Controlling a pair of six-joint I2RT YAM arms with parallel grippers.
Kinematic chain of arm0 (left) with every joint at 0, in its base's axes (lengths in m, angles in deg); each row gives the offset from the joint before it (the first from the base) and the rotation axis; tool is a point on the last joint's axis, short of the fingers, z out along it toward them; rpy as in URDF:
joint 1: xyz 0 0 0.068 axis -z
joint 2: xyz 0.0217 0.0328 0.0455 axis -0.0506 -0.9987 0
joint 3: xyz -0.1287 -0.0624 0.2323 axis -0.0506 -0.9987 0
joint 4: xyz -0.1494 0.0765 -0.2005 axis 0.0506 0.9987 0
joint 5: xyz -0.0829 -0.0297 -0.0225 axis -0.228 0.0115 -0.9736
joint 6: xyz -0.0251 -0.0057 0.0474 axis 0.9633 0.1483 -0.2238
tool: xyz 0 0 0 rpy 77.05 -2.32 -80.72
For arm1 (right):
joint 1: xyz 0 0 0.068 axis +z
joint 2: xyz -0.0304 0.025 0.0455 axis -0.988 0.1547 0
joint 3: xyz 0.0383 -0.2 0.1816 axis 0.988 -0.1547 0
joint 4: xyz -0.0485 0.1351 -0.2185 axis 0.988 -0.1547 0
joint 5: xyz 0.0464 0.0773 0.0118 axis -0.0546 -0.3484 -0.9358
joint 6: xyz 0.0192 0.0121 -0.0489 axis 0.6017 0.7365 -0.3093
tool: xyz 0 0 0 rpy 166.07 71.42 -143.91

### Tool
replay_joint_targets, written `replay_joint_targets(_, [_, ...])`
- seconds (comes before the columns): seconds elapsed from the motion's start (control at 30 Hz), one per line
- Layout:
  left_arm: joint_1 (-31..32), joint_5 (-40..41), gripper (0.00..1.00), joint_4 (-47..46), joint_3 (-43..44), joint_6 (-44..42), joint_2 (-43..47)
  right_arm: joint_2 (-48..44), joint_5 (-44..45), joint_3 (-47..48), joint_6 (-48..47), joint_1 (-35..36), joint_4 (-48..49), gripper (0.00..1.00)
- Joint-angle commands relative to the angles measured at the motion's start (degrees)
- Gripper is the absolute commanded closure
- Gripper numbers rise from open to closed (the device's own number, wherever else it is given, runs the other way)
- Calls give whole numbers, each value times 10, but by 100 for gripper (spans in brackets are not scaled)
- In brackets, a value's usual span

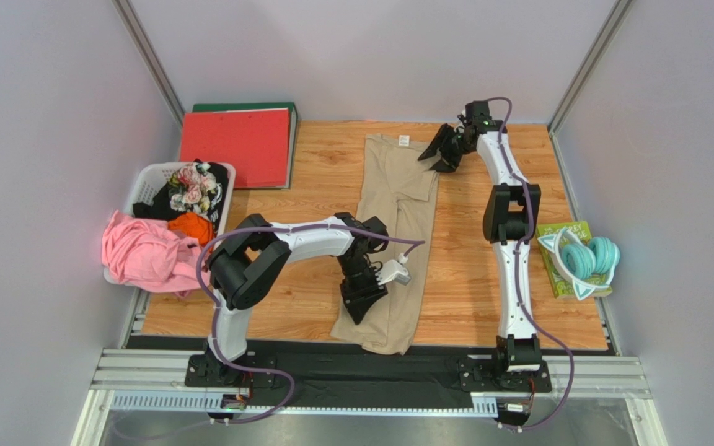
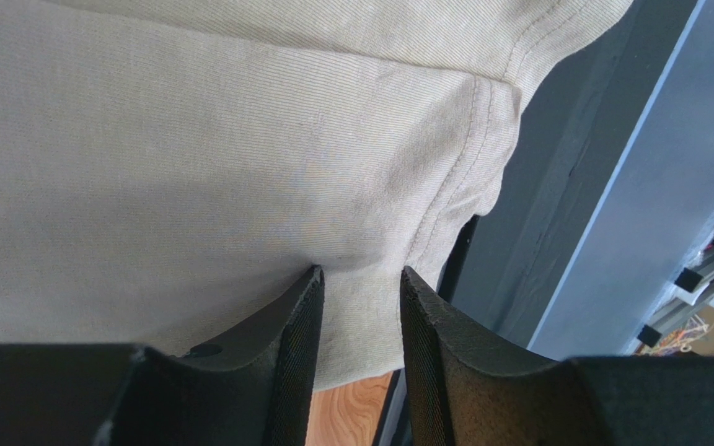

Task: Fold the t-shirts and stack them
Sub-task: Fold the tshirt

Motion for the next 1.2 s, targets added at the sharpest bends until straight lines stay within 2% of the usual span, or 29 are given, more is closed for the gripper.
replay_joint_targets(0.0, [15,-27,57,-18,22,6,-14,17,-11,0,0,13,29,43])
replay_joint_targets(0.2, [14,-26,57,-15,15,10,26,-14,18,-11,-18,14,26,43])
replay_joint_targets(0.33, [5,-22,57,25,36,10,75,-68,43,-17,-25,14,20,41])
replay_joint_targets(0.43, [-23,-16,57,61,71,11,123,-117,75,-19,-34,15,-2,39])
replay_joint_targets(0.57, [-88,11,52,95,143,14,205,-196,124,-12,-55,15,-31,30])
replay_joint_targets(0.63, [-104,56,48,96,160,17,261,-251,153,-13,-64,15,-58,28])
replay_joint_targets(0.7, [-118,95,45,84,162,23,318,-299,166,-59,-69,23,-83,27])
replay_joint_targets(0.73, [-119,130,45,65,152,23,340,-359,177,-94,-79,32,-87,27])
replay_joint_targets(0.8, [-120,155,40,40,92,33,401,-431,232,-233,-86,77,-90,27])
replay_joint_targets(0.83, [-120,156,38,39,56,35,414,-500,261,-282,-86,99,-92,28])
replay_joint_targets(0.87, [-119,153,37,46,42,46,424,-532,285,-330,-73,145,-94,30])
replay_joint_targets(0.9, [-119,149,37,56,30,53,432,-562,314,-436,-63,168,-100,32])
replay_joint_targets(0.93, [-119,135,37,81,12,57,434,-619,338,-482,-48,190,-107,35])
replay_joint_targets(0.97, [-119,129,38,90,1,61,436,-650,348,-543,-15,229,-108,36])
replay_joint_targets(1.0, [-119,120,39,96,-13,68,443,-680,358,-646,12,247,-107,38])
replay_joint_targets(1.03, [-119,97,39,100,-44,67,450,-742,357,-703,28,263,-101,40])
replay_joint_targets(1.1, [-109,90,39,104,-68,63,453,-804,354,-786,93,296,-101,39])
replay_joint_targets(1.13, [-105,90,38,115,-79,64,448,-862,342,-862,105,301,-98,37])
replay_joint_targets(1.17, [-99,85,39,119,-84,63,433,-889,327,-888,120,305,-103,36])
